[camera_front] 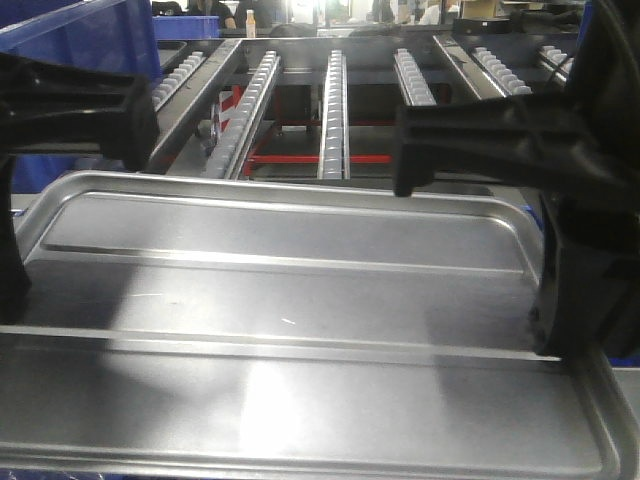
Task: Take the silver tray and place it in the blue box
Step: 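Lift the tray with both grippers and pull it toward the robot, then hold the tray in both grippers while the base drives away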
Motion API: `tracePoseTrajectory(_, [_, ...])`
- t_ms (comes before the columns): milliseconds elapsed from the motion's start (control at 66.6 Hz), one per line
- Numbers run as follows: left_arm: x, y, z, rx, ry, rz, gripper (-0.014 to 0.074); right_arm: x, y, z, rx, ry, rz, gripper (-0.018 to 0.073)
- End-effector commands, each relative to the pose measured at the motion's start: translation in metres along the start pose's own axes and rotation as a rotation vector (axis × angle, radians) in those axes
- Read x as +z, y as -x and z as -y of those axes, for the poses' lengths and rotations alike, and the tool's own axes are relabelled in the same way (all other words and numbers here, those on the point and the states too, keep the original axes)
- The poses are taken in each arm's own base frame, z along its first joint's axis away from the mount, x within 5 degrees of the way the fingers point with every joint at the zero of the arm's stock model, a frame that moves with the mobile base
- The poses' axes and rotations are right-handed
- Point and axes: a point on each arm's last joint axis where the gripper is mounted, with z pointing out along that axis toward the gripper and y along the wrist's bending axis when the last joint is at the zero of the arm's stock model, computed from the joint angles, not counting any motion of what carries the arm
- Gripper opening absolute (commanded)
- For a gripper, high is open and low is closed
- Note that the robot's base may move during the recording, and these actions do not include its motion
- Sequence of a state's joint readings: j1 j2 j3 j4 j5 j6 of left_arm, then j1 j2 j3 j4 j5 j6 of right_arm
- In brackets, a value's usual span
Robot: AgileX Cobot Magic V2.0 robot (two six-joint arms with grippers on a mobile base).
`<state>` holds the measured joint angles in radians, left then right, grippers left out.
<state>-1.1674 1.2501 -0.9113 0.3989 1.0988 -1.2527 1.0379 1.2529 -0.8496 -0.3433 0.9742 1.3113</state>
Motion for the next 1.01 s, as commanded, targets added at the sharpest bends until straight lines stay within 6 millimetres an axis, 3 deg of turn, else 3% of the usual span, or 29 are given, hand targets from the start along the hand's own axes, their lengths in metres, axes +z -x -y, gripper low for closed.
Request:
tracePoseTrajectory(0, [-0.0132, 0.0055, 0.0036, -0.013, -0.069, 0.050, -0.0009, -0.0148, 0.0088, -0.0059, -0.004, 0.095, 0.068, 0.0069])
tracePoseTrajectory(991, [-0.0132, 0.0055, 0.0036, -0.013, -0.069, 0.050, -0.0009, -0.0148, 0.0088, -0.0059, -0.004, 0.095, 0.068, 0.0069])
